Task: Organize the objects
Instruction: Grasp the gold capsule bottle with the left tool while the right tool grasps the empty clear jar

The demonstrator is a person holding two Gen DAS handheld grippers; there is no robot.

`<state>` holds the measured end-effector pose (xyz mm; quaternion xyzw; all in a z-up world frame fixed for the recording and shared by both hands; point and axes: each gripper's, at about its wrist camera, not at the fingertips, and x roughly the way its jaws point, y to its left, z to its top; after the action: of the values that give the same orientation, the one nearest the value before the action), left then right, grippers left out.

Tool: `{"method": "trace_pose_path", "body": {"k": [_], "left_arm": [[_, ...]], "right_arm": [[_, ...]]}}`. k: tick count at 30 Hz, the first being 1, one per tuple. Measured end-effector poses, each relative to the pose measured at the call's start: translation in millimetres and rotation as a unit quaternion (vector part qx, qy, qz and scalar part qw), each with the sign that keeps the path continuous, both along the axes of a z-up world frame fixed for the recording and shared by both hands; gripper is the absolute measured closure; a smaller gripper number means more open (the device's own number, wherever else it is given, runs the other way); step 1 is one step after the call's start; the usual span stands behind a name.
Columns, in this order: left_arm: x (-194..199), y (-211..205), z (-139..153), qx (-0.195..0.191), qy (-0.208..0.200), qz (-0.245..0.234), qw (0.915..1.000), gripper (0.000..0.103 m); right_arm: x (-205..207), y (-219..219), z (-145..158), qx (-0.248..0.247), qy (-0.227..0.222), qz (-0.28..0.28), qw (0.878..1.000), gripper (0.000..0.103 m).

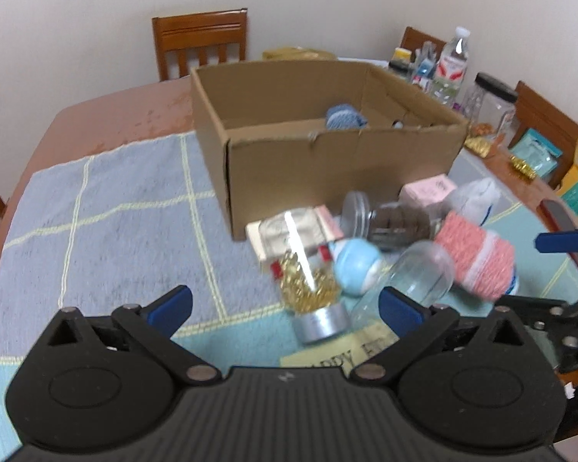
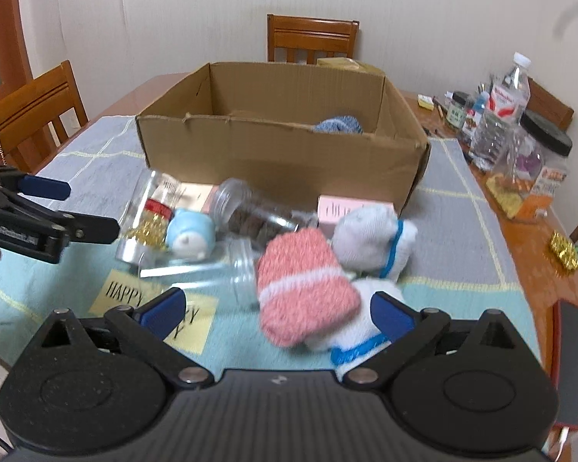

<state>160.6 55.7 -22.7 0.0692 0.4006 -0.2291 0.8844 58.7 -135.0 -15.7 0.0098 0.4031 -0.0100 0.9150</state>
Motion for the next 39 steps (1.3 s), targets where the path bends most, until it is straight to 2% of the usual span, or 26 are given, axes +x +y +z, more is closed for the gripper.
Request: {"method": "trace_pose_path", "body": {"k": [13, 21, 39], "left_arm": [[11, -10, -32, 0.028, 0.02, -0.01, 0.9993, 0.001], [21, -1, -40, 0.013, 0.039, -0.018, 0.999, 0.001], [51, 73, -30, 0.02, 0.027, 0.061, 0.9976, 0.001]], "right_arm": [[-5, 7, 0, 0.01, -0.002, 0.008, 1.0, 0.0], [8, 20, 0, 0.007, -0.002, 0.026, 1.0, 0.0], [47, 49, -17, -0.008, 0.021, 0.058, 0.998, 0.0]]}}
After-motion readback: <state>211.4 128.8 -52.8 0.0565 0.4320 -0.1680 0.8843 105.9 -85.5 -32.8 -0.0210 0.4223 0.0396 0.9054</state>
